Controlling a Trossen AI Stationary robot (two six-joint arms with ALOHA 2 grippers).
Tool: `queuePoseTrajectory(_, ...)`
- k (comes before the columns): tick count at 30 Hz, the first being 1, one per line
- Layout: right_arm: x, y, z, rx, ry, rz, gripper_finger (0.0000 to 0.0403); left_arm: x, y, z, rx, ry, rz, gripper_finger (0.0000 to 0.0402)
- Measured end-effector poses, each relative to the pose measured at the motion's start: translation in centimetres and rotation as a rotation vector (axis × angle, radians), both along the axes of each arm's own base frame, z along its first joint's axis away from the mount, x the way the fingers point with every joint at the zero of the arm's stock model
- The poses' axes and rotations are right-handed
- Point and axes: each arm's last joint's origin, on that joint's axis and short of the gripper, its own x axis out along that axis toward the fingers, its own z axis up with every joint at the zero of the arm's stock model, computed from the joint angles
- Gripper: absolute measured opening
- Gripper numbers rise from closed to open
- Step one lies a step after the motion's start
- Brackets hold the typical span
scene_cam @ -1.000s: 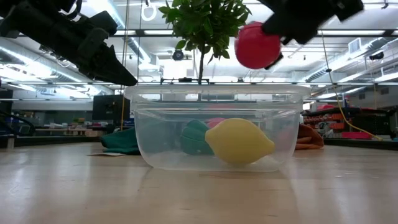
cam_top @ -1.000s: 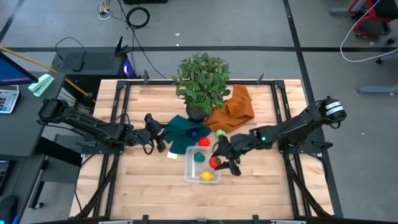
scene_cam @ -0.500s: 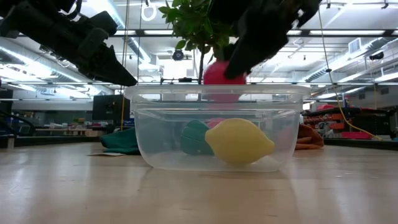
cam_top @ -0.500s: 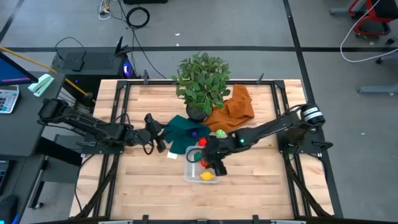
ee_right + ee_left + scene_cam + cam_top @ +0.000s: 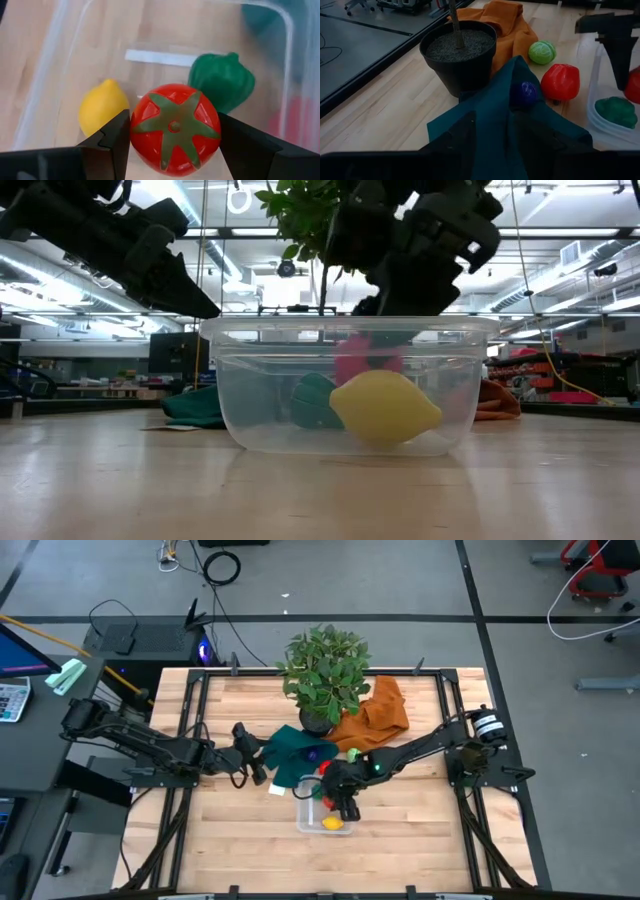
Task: Pick and placing Produce into tupperware
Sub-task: Put the tomato into the transparent bin
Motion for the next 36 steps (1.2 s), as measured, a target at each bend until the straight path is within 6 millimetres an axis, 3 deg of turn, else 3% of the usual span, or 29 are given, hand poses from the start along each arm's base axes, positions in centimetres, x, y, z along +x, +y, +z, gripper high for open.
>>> queuePoseTrajectory(8, 0.0, 0.0, 0.0, -0.002, 0.001, 0.0, 0.0213, 0.4, -0.9, 0.8, 0.019, -0.06, -0.133, 0.0127)
queuePoseTrajectory(18, 0.0, -0.1, 0.1, -0.009, -0.006, 0.002, 0.0213, 0.7, -3.2, 1.7, -0.066, -0.12, -0.588, 0.0112)
queuePoseTrajectory(36, -0.2, -0.3, 0.0, 0.002, 0.023, -0.017, 0.0213, 0.8, -3.6, 2.7, -0.015, -0.224, -0.628, 0.0112)
